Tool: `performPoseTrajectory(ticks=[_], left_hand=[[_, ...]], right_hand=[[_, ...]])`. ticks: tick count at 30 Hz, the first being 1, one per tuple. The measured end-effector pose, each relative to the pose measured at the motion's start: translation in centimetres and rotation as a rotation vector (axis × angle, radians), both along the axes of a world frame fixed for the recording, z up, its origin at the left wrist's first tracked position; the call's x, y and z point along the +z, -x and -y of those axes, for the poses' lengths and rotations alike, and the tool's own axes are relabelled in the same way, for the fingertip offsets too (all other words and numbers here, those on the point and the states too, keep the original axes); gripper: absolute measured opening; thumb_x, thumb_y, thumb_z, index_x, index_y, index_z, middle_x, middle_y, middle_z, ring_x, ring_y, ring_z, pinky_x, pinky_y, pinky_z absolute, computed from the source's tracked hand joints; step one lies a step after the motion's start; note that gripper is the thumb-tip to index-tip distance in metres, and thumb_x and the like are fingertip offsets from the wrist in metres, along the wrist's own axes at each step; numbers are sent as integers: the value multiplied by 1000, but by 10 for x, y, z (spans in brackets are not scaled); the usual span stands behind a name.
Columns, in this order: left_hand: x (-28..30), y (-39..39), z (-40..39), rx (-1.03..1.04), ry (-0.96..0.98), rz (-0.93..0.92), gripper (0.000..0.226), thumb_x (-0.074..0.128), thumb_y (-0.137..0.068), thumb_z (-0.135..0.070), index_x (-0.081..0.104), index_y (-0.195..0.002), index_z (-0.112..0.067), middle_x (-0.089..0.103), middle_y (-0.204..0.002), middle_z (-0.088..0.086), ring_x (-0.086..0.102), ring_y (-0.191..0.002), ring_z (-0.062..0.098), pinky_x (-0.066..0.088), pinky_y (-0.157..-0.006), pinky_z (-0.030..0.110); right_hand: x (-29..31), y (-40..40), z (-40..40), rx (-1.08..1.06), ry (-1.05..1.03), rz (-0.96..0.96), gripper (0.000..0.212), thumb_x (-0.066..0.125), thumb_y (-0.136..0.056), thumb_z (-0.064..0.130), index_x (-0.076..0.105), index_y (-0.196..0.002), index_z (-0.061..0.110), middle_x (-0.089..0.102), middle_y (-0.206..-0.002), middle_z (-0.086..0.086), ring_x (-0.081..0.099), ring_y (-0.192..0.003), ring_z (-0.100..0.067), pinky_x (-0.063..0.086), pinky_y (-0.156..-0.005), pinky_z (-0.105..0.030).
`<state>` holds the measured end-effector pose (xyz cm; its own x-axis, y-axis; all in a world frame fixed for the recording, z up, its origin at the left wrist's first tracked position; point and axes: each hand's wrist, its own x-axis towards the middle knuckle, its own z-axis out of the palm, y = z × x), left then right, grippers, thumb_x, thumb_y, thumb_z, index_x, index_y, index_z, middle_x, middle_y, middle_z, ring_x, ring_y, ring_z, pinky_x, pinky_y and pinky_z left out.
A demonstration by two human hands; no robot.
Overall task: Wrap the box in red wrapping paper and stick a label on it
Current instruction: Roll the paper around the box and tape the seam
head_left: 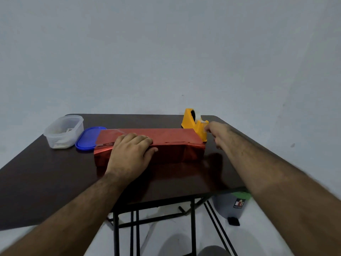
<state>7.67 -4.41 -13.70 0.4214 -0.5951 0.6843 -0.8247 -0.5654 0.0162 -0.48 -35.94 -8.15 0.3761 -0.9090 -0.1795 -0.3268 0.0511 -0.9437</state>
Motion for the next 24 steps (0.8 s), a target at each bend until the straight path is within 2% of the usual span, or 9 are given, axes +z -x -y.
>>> performPoseTrajectory(ticks=[2, 3, 6, 8, 10, 13, 15, 18, 24], left_hand=[[0, 0, 1, -3, 12, 5, 38, 63, -101, -48, 77, -123, -20, 77, -121, -3, 66, -117, 26, 46, -104, 50], [0, 0, 1, -5, 15, 6, 38, 63, -101, -48, 77, -123, -20, 77, -121, -3, 66, -117, 26, 46, -104, 50], [-1, -1, 2, -4, 28, 16, 37, 62, -103, -47, 77, -122, -20, 77, -121, -2, 67, -117, 27, 46, -104, 50], [-3, -2, 2, -11, 35, 28, 40, 55, -104, -49, 78, -119, -19, 78, -118, -2, 68, -114, 27, 48, -101, 50], [-4, -2, 2, -8, 42, 43, 47, 50, -100, -52, 79, -117, -19, 78, -116, -2, 68, -112, 28, 48, -99, 49], [-4, -3, 2, -14, 26, 28, 48, 48, -100, -53, 78, -117, -20, 78, -116, -2, 67, -112, 27, 47, -100, 49], [-4, -4, 2, -12, 24, 29, 46, 51, -101, -52, 78, -118, -19, 78, -117, -2, 67, -113, 27, 47, -100, 49], [-4, -2, 3, -16, 34, 25, 36, 59, -104, -47, 78, -118, -19, 78, -117, -2, 68, -113, 27, 48, -101, 49], [-1, 0, 3, -3, 44, -7, 33, 65, -101, -48, 78, -117, -21, 78, -118, -4, 67, -112, 25, 47, -102, 47]], right_hand=[[-8, -4, 5, -31, 21, 54, 31, 77, -78, 6, 64, -105, 8, 57, -96, -7, 53, -82, -24, 46, -72, -35], [-9, -5, 6, -45, 31, 59, 29, 78, -80, 5, 62, -105, 8, 58, -97, -7, 55, -88, -25, 47, -77, -37], [-15, -4, 5, 0, 36, -93, 10, 70, -85, -3, 63, -86, 3, 61, -82, -10, 63, -79, -24, 54, -72, -35], [-26, -2, 5, -21, 60, -147, 12, 71, -77, -3, 71, -88, 1, 68, -82, -11, 71, -76, -24, 63, -75, -36], [-22, -1, 1, -67, 112, -3, 24, 74, -74, 5, 73, -98, 0, 71, -87, -7, 68, -76, -21, 58, -69, -30], [0, -3, -11, 34, 109, 295, 32, 77, -89, 15, 72, -118, 4, 71, -114, -3, 66, -104, -22, 48, -75, -31], [15, -3, -22, 128, 124, 405, 27, 77, -93, 22, 74, -117, 9, 73, -120, -2, 65, -111, -18, 48, -80, -33], [34, 4, -46, 272, 136, 495, 8, 73, -98, 22, 72, -100, 14, 75, -99, 0, 68, -93, -11, 49, -78, -32], [49, 14, -117, 509, 68, 535, 6, 69, -99, 7, 73, -97, 11, 74, -85, -4, 69, -76, -13, 52, -67, -28]])
